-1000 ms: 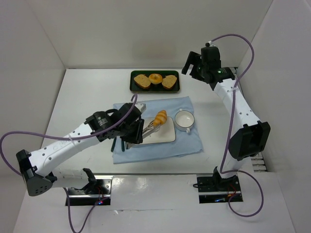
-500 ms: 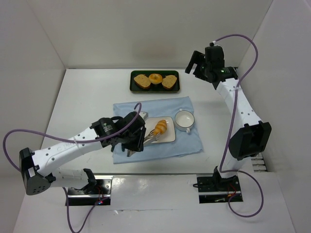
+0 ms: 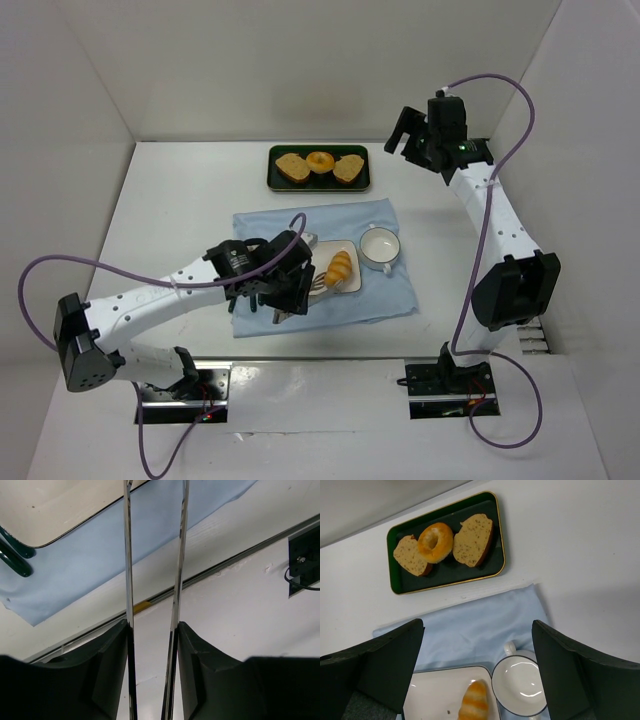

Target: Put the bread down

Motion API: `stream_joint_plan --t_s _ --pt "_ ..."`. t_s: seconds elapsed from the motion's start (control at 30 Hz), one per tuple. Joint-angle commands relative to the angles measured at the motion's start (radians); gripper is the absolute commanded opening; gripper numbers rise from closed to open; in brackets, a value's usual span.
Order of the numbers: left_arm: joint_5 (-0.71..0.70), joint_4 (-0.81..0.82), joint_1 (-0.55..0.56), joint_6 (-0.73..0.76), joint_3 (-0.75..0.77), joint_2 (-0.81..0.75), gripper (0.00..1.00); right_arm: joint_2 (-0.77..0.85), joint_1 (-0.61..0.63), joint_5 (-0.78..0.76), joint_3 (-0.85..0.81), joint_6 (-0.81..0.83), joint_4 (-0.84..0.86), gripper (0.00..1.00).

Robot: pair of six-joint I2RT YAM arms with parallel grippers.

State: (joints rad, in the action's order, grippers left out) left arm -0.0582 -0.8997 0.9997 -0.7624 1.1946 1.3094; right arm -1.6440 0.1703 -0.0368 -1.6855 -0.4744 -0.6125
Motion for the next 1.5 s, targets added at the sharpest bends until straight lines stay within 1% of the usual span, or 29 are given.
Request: stream_joint_plan --t_s 0.0,0.3,0.4,0.63,0.7,0.87,0.9,1.0,1.03,1.1,1.13,1.23,1.27,1.3,1.33,1.37,1.47 --pt "0.034 -0.025 0.005 0.003 0.065 -0.029 0.55 0.055 -0.005 0.015 0.009 0.002 0.039 0.95" --pt "0.043 -0.117 0.005 -0.017 0.108 -0.102 0.56 0.046 -0.005 0.034 0.009 -0.007 0.048 0.94" --pt "0.014 -0.152 0.005 -0.038 0.108 -0.148 0.56 0.046 -0.005 0.043 0.018 -0.007 0.057 0.94" --pt "-0.159 -0.127 0.005 -0.083 0.076 -0.263 0.55 0.081 -0.005 0.052 0.066 -0.007 0.057 0.94" --pt "-0.190 -0.117 0.005 -0.083 0.066 -0.263 0.55 0.095 -0.005 0.052 0.088 -0.007 0.048 0.94" --pt "-0.345 -0.079 -0.006 -0.095 0.048 -0.263 0.55 0.183 -0.005 0.061 0.168 0.002 0.030 0.93" --pt "-0.354 -0.068 -0.045 -0.095 0.033 -0.254 0.55 0.208 -0.005 0.061 0.178 0.011 0.020 0.93" --pt "-0.367 -0.027 -0.110 -0.095 -0.012 -0.254 0.55 0.237 0.006 0.061 0.201 0.022 0.005 0.93" --pt "-0.367 0.007 -0.159 -0.080 -0.023 -0.254 0.55 0.246 0.006 0.049 0.201 0.022 -0.012 0.93" --pt "-0.356 0.044 -0.211 -0.060 -0.062 -0.254 0.55 0.263 0.017 0.049 0.213 0.022 -0.026 0.93" --pt "-0.344 0.063 -0.267 -0.049 -0.076 -0.254 0.55 0.288 0.027 0.049 0.227 0.022 -0.036 0.93" --pt "-0.304 0.131 -0.364 -0.008 -0.118 -0.254 0.55 0.312 0.049 0.037 0.265 0.022 -0.046 0.93" --pt "-0.286 0.148 -0.424 0.014 -0.130 -0.254 0.55 0.325 0.049 0.037 0.274 0.022 -0.046 0.93" --pt "-0.276 0.172 -0.455 0.024 -0.148 -0.254 0.55 0.325 0.060 0.037 0.285 0.022 -0.046 0.93" --pt "-0.263 0.188 -0.487 0.038 -0.158 -0.254 0.55 0.325 0.060 0.037 0.285 0.022 -0.046 0.93" --pt "-0.253 0.203 -0.548 0.050 -0.168 -0.254 0.55 0.325 0.069 0.037 0.285 0.022 -0.055 0.93" --pt "-0.206 0.258 -0.647 0.095 -0.191 -0.242 0.55 0.335 0.078 0.037 0.285 0.022 -0.064 0.93"
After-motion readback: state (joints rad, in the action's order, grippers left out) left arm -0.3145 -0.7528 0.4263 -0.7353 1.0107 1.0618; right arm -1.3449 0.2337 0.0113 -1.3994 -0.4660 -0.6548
